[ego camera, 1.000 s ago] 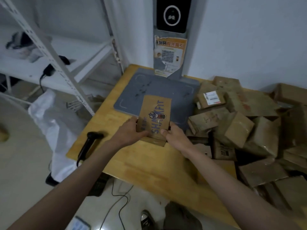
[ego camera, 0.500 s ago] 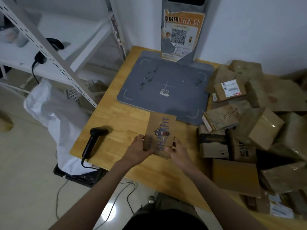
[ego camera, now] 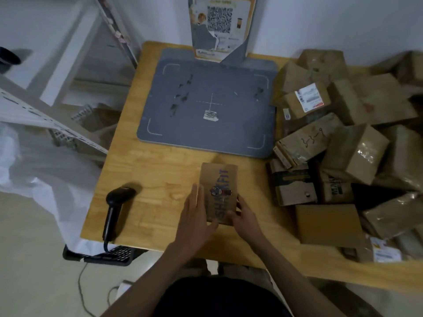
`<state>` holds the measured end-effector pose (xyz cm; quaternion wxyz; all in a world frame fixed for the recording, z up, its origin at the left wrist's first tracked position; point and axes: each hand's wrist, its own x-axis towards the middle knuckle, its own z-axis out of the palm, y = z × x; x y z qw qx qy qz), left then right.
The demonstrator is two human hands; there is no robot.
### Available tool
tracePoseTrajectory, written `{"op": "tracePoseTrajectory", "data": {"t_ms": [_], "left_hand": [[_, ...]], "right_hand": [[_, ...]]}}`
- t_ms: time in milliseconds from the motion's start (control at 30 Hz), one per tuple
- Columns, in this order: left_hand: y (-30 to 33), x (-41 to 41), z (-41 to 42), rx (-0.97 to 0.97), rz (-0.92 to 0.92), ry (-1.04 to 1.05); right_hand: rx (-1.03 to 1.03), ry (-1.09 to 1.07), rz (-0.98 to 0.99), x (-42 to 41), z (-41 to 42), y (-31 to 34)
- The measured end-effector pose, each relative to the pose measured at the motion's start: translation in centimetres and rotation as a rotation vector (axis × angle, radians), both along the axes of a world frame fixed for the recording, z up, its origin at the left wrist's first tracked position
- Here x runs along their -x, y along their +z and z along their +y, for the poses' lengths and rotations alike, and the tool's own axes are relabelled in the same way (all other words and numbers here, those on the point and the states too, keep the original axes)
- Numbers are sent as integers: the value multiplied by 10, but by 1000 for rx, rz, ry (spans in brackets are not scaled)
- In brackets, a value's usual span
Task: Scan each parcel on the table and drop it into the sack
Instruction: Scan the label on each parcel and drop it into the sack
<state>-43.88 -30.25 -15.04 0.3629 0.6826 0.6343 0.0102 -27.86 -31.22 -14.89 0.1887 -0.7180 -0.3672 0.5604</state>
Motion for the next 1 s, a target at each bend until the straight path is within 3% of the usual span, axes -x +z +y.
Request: {"op": "tracePoseTrajectory", "data": {"t_ms": [133, 233, 433, 533, 600, 800, 1000], "left_hand": [[-1, -8, 2, -57, 136, -190], [0, 3, 4, -14, 136, -174], [-5, 65, 28, 158, -159, 167], [-5, 90, 35, 196, -322, 222], [-3, 99, 35, 149, -320, 222], [0, 91, 29, -49, -313, 230], [5, 66, 38, 19, -317, 234]], "right_hand": [[32, -110, 71, 15, -5, -2], [34, -237, 131, 28, -3, 7], [-85, -172, -49, 48, 0, 7], [69, -180, 102, 60, 9, 7], [129, -135, 246, 71, 14, 10], [60, -100, 254, 77, 8, 8], [-29, -110, 263, 72, -5, 12]]}}
